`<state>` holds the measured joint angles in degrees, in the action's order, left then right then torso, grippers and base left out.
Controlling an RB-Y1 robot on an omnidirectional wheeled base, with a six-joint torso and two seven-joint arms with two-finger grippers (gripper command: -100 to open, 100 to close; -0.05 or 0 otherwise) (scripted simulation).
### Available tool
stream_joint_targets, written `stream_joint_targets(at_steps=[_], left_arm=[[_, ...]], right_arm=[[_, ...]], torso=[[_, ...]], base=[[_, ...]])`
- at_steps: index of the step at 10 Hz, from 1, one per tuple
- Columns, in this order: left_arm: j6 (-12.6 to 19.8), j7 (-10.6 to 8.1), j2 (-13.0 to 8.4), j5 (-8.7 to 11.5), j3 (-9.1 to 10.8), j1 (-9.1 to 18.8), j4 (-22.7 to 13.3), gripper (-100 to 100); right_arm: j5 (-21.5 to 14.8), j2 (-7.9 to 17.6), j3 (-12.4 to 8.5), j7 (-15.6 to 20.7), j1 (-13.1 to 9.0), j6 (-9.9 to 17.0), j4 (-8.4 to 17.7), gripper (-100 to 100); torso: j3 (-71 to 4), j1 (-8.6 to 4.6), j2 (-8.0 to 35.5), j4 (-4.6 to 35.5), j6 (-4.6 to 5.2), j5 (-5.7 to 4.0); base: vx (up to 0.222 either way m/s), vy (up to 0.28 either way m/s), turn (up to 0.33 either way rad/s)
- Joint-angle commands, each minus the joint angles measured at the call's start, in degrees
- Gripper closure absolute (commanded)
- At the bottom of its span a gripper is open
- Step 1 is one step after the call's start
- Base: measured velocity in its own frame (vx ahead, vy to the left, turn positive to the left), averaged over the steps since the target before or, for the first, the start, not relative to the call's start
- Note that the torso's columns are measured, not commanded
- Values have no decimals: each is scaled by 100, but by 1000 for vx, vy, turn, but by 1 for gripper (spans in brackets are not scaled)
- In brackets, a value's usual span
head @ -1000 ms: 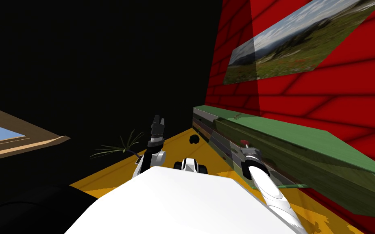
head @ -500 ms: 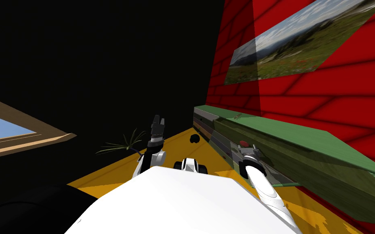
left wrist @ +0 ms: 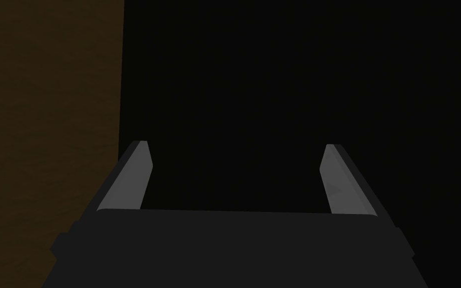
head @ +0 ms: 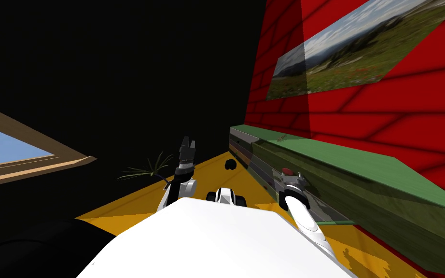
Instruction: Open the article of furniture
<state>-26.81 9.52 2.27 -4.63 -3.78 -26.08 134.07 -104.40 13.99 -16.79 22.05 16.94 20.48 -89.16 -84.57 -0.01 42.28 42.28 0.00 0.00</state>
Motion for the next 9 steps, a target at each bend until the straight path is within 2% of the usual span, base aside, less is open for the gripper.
stream_joint_targets(at_steps=[1, 4, 6, 7, 9], left_arm=[[0, 0, 0, 0, 0, 0, 0, 0], [0, 0, 0, 0, 0, 0, 0, 0], [0, 0, 0, 0, 0, 0, 0, 0], [0, 0, 1, 0, 0, 0, 0, 0], [0, 0, 1, 0, -1, 0, 0, 0]], right_arm=[[-223, -168, 90, -2, 3, 266, -23, -100], [-477, -360, 193, -4, -3, 562, -42, -100], [-433, -327, 175, 0, -19, 513, -23, -100], [-431, -326, 175, 0, -18, 511, -23, 100], [-425, -358, 174, 30, 9, 452, -88, 100]], torso=[[0, 1, 0, 0, 0, 0], [0, 0, 0, 0, 0, 0], [0, 11, 1, 0, 1, 3], [-1, 14, -1, 0, 0, 4], [19, 43, 39, 16, 12, 24]], base=[[-2, -60, 36], [-5, -65, 41], [-3, -18, 4], [-1, 0, 11], [-64, 100, -30]])
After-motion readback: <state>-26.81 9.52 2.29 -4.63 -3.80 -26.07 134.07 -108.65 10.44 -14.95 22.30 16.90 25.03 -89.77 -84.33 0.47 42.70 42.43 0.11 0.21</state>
